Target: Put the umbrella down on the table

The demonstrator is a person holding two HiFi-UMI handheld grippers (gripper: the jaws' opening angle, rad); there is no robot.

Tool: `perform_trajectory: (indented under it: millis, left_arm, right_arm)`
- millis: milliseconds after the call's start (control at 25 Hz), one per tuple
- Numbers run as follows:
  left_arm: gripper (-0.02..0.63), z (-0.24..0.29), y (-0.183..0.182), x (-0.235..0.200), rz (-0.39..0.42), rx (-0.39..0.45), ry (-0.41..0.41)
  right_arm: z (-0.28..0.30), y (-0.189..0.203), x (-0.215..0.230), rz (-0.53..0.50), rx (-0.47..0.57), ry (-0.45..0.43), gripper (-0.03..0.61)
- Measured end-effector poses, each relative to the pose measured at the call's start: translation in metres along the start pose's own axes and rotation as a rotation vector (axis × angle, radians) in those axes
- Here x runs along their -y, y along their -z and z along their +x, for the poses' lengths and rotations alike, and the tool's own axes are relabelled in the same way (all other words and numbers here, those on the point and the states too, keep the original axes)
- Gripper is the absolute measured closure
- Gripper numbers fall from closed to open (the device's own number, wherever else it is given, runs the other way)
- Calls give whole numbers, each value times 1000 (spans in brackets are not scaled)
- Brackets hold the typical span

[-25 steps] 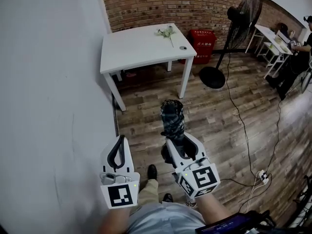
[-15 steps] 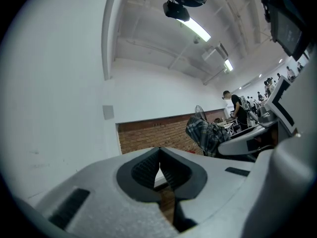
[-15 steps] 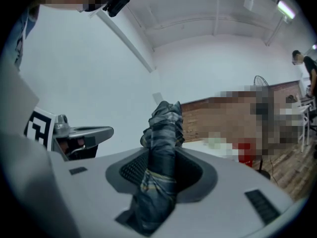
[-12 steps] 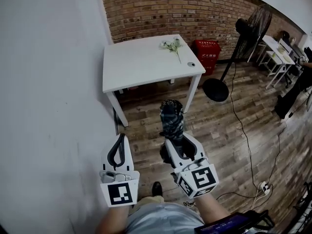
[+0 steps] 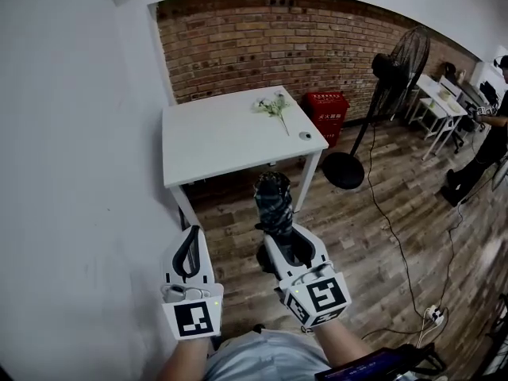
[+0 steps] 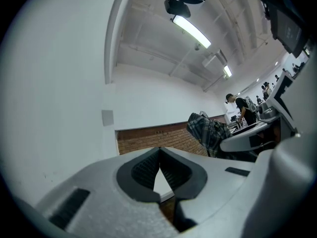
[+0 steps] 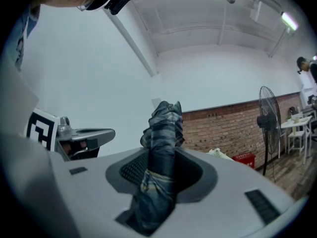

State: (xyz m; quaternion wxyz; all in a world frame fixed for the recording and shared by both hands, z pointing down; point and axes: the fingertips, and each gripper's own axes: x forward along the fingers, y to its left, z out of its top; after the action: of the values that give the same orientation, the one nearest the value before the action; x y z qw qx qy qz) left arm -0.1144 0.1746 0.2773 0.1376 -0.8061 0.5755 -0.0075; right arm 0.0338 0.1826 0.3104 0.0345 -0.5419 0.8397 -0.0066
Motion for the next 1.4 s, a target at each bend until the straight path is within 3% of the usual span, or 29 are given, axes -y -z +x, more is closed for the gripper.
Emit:
perform_trajectory:
  millis: [720,1080,1400]
  left_arm:
    - [606,80,41,17,8,-63,43]
    - [606,193,90,16,20,-167,60]
    - [606,291,112,8,65,-200,42]
  right_arm:
    - [53,22,62,26,-19,36,425]
    - [140,54,140,68,-81,35,425]
    - [216,76,209,97,-117,23,425]
